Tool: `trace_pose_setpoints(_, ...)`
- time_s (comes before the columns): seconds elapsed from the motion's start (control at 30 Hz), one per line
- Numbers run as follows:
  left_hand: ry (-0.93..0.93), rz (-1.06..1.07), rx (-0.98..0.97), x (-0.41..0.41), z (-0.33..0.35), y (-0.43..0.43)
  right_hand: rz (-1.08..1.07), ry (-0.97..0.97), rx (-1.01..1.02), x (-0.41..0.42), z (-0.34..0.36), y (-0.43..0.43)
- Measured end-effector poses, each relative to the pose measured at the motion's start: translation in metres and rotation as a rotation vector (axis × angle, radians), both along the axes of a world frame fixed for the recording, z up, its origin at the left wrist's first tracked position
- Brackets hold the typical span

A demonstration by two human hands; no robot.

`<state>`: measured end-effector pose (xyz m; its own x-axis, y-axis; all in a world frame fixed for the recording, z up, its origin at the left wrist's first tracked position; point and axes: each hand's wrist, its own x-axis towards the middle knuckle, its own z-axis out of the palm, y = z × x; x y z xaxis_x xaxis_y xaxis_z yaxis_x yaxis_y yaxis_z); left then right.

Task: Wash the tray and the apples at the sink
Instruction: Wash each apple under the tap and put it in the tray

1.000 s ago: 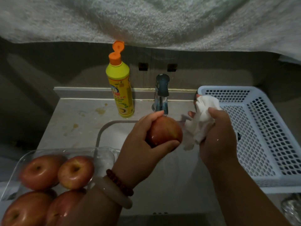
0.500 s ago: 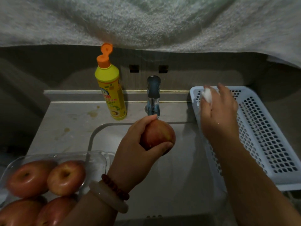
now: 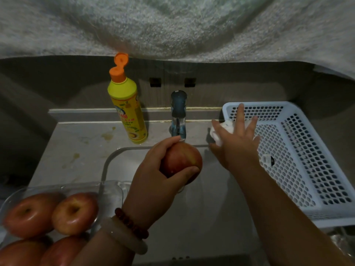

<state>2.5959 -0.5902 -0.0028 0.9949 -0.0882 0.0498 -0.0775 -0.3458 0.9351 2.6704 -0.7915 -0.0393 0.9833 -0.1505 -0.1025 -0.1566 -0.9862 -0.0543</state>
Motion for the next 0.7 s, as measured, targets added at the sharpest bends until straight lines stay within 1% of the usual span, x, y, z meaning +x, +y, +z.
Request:
trace_pose_setpoints(0.2,0.006,-0.025,0.011,0.002,0.002,-0.002,0.006,0.003,-0.142,-0.010,0.000,0.012)
trace_pose_setpoints(0.3,0.004,-0.033,0.006,0.001,0.002,-0.002,0.007,-0.064,-0.212,-0.016,0.001,0.015)
trace_pose_setpoints(0.37,-0.003,-0.035,0.002,0.001,0.002,-0.001,0.023,-0.097,-0.198,-0.017,0.002,0.017)
trace_pose_setpoints(0.5,-0.014,-0.028,-0.006,0.000,0.000,0.001,0.097,-0.025,-0.128,-0.015,-0.002,0.019)
trace_pose_setpoints(0.6,-0.023,-0.027,-0.003,-0.001,0.000,0.003,0.134,-0.012,-0.143,-0.012,-0.004,0.019)
trace_pose_setpoints(0.7,-0.026,-0.014,-0.006,-0.002,-0.001,0.004,0.125,0.037,-0.177,-0.010,-0.002,0.021)
